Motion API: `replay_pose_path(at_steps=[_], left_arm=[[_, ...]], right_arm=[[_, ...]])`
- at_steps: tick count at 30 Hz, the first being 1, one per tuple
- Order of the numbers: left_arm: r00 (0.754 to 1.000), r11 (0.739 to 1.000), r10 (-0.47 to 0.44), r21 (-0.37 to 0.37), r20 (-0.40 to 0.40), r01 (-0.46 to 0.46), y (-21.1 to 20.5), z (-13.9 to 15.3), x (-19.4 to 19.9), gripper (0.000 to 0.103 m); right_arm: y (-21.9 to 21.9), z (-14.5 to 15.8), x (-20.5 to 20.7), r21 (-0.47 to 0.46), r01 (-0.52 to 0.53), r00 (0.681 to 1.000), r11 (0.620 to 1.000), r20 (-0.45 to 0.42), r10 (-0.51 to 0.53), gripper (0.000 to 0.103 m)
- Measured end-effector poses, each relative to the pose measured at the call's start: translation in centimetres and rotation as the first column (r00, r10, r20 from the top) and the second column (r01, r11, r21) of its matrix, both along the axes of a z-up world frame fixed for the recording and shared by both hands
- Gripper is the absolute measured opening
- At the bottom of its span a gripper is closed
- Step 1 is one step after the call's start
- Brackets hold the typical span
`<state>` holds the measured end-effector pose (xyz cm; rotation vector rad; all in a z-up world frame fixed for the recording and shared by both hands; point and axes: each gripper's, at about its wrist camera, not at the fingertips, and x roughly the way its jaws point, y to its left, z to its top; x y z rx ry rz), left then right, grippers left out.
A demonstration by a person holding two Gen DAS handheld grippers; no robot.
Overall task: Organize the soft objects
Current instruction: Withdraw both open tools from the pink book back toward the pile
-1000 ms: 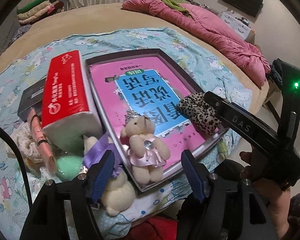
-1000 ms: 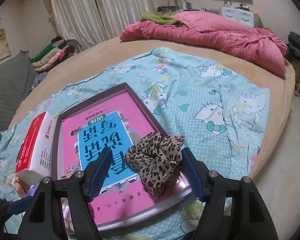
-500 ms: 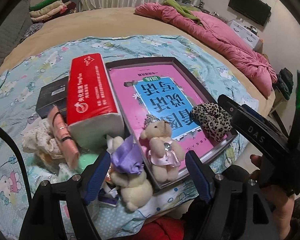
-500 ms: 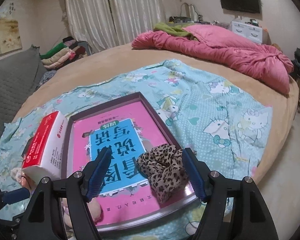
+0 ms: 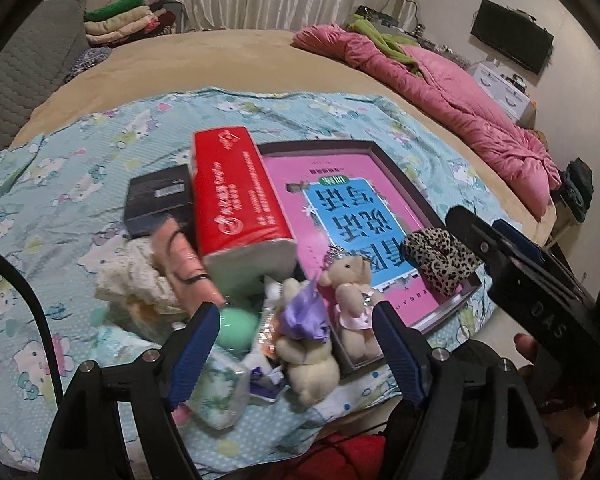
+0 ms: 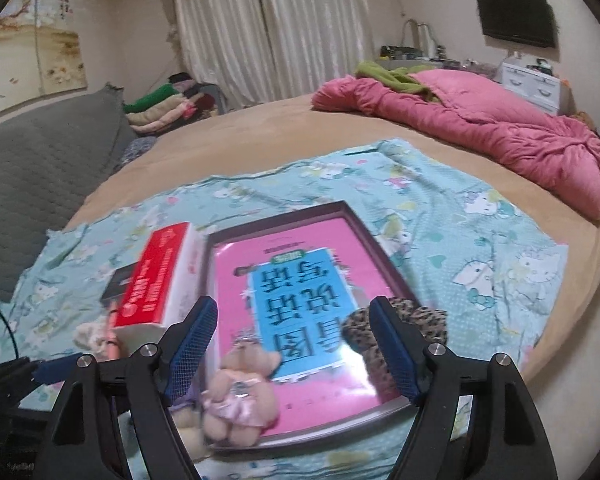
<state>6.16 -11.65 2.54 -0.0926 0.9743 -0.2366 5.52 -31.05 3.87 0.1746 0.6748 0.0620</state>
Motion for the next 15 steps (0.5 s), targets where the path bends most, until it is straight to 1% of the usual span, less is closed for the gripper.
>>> replay_pose_path(at_steps=[3,15], left_arm=[[1.0,1.0,0.02,-0.003,0.013,-0.02,1.1,0.7,-0.4,0.08],[0.992,0.993,0.1,0.051,0.08,-0.105,4.3,2.9,-1.5,0.081]], right_arm=[[0.7,0.7,-0.4,-0.001,-0.016,1.0,1.0,0.013,0.016,0.08],[3.3,2.9,-2.0,-0.008,-0.093,0.995,0.996,0.04,0.093,0.08]])
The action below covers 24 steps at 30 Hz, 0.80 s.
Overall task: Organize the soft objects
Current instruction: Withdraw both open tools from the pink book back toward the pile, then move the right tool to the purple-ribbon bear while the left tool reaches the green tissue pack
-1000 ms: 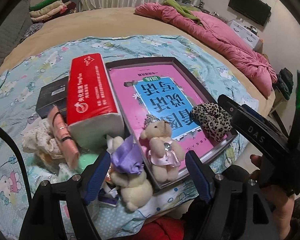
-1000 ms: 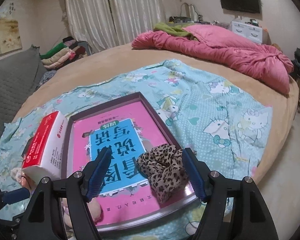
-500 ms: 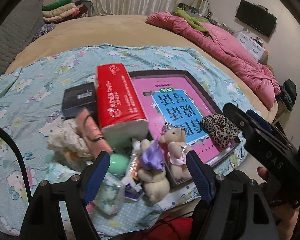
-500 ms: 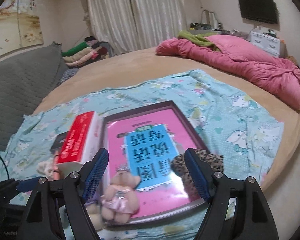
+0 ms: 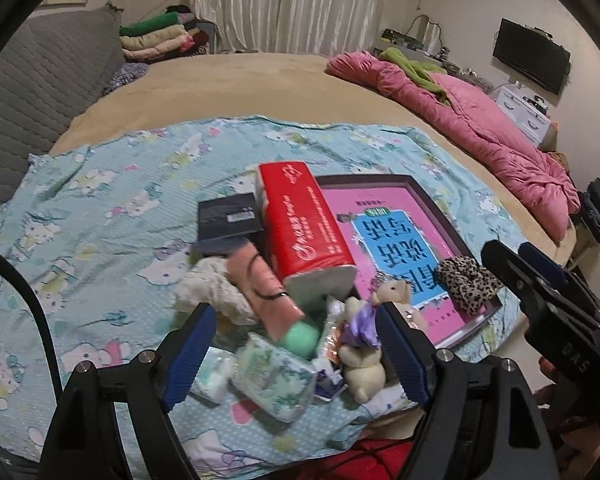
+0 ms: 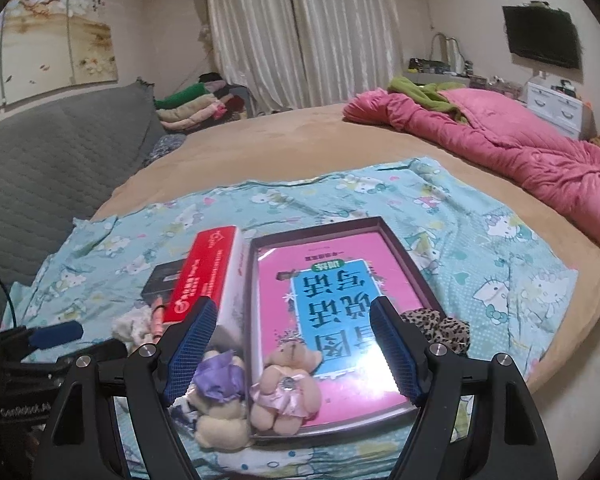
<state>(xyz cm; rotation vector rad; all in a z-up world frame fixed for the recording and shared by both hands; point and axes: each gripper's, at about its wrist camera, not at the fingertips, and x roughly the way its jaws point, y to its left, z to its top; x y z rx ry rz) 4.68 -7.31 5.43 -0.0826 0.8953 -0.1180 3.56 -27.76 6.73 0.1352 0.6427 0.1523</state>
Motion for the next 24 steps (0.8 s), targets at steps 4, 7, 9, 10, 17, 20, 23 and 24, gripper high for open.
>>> replay_pose_path(at_steps=[4,7,9,10,17,20,23,24], left_arm=[[1.0,0.999,0.027,0.028,0.007,-0.027,0.8,0.3,-0.2,0.081],[0.999,0.999,0.041,0.026,0.006,-0.041,1.6,0.2,-0.2,0.081],[0.998,0.998,0.056,0.017,0.001,-0.056,2.4,0.0,-0.3,0.081],[0.998,0.998,0.067,0.013,-0.002,-0.067,2.8,-0.1,-0.3,0.081],[0.987,0.986,0.162,-0.021,-0.02,-0.163,7.4,-1.0,-0.4,0.081],[0.978,0.978,0.205,-0.028,-0.032,-0.206,9.6,-1.7,-0.5,0.081],[0.969,0.969,0.241,-0.045,-0.046,-0.243,11.4,-2.5,-0.8,0.081],[0.967,0.966,0.25,-0.049,-0.052,-0.252,11.9,-2.8,-0.8,0.081]], right_arm=[[0.7,0.4,-0.4,-0.004,-0.024,1.0,1.0,0.002,0.024,0.08],[1.3,0.6,-0.7,-0.009,-0.042,0.999,0.999,0.001,0.042,0.08],[1.7,0.7,-0.9,-0.009,-0.052,0.999,0.999,-0.003,0.052,0.08],[1.9,0.7,-1.0,-0.012,-0.056,0.998,0.998,-0.001,0.056,0.08],[3.0,0.5,-1.5,-0.036,-0.09,0.996,0.995,-0.008,0.09,0.08],[3.5,0.2,-1.5,-0.051,-0.099,0.995,0.994,-0.017,0.099,0.08],[3.7,-0.2,-1.3,-0.065,-0.106,0.994,0.992,-0.03,0.104,0.08],[3.9,-0.4,-1.3,-0.069,-0.11,0.994,0.992,-0.036,0.108,0.08]])
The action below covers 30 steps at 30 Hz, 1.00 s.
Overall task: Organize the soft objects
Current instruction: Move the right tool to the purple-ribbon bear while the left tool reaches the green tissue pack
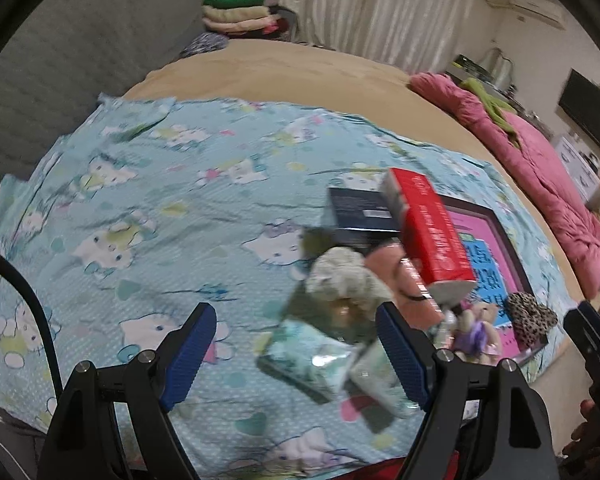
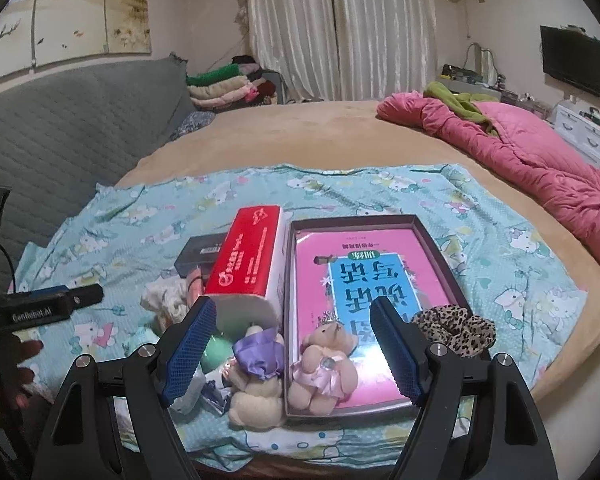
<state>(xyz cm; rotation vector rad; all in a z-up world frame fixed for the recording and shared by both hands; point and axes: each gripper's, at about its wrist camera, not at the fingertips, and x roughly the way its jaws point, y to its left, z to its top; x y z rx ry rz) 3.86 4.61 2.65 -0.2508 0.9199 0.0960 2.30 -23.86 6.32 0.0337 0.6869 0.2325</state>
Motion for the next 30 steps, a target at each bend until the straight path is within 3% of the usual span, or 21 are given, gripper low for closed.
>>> replay_pose_path(at_steps=[8,20,30], left_arm=[[0.999,0.998,0.031,-0.052,-0.036,-0.033,2.3,-2.2,-0.1,0.081],[0.989,0.973,0.003,-0.229,-0.147,-0.037,1.5,-7.7,0.4,0.081],[0.984,0.967,0.008,-0.25,-0.176,-0.052,-0.1,-9.6,1.6,0.081]], right_arm=[[0.8,-1.4,0.3,-0.044,-0.015,1.0,0.999,-0.028,0.014,0.08],[2.0,-3.5,0.7,-0.105,-0.05,0.997,0.993,-0.066,0.043,0.08],[3.0,-6.0,1.7,-0.121,-0.098,0.989,0.988,-0.12,0.084,0.08]])
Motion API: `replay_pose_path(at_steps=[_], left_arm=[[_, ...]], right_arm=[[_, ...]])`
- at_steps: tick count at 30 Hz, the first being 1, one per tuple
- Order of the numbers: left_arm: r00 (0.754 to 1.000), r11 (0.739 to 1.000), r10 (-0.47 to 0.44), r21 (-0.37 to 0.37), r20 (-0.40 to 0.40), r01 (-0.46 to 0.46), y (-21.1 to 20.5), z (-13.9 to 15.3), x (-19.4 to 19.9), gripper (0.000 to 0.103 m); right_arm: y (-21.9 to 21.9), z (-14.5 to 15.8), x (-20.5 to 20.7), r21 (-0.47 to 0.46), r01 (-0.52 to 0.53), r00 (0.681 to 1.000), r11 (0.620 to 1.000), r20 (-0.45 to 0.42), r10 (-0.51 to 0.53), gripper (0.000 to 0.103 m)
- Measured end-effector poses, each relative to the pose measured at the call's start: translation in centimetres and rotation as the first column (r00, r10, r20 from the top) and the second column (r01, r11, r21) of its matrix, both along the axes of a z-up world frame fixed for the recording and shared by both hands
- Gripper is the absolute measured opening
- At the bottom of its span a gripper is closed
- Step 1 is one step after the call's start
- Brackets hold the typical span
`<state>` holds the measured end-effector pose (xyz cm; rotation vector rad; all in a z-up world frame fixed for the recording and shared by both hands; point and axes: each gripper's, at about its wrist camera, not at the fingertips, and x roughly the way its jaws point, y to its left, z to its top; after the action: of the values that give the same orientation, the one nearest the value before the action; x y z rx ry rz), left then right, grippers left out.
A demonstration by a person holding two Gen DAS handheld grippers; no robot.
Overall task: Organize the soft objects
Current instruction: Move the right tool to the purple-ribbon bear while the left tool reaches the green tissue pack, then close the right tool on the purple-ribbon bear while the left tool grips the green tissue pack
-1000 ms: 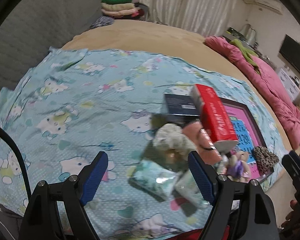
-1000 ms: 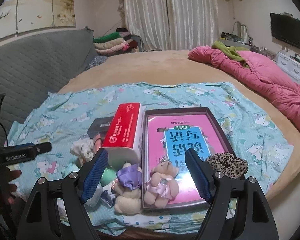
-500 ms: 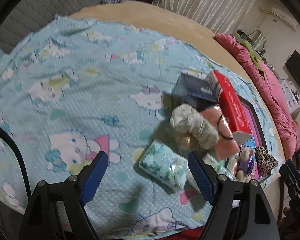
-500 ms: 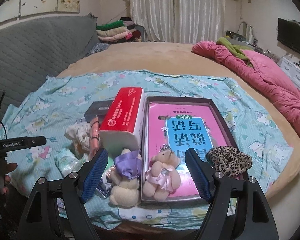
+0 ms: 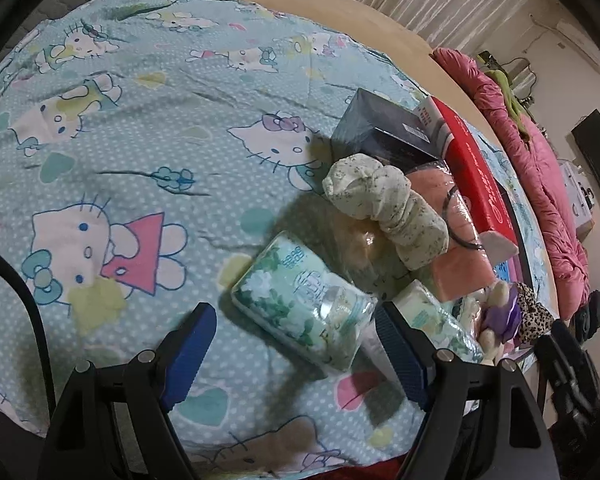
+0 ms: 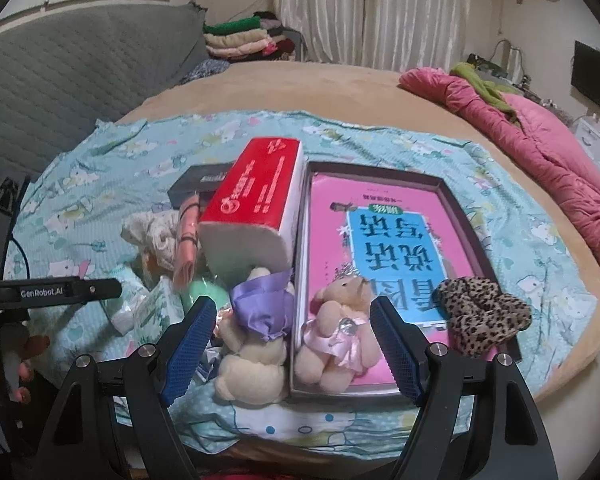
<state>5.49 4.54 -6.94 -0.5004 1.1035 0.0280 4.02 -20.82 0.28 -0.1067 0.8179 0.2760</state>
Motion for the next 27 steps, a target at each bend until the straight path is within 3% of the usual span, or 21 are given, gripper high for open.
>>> replay_pose_path(at_steps=[15,18,27], left_arm=[[1.0,1.0,-0.007,0.027,-0.006,0.007,-0.7,-1.5,1.3,0.081],[1.0,1.0,-0.008,0.029,-0.003,0.008,-0.7,-1.7,1.3,0.081],[1.0,1.0,-0.002,-0.001,0.005,0.002,-0.4,-2.4,1.7,0.081]], right_arm=[[1.5,-3.2,3.0,-0.003,-0.013,0.998,1.0,-0.061,0.013,0.078],[1.9,-3.7,3.4,-0.013,-0.022,0.998,1.0,-0.062,0.021,0.062],[2.9,-4.5,3.6,-0.006,-0.085,0.995,0.996,-0.06,0.085,0.035]])
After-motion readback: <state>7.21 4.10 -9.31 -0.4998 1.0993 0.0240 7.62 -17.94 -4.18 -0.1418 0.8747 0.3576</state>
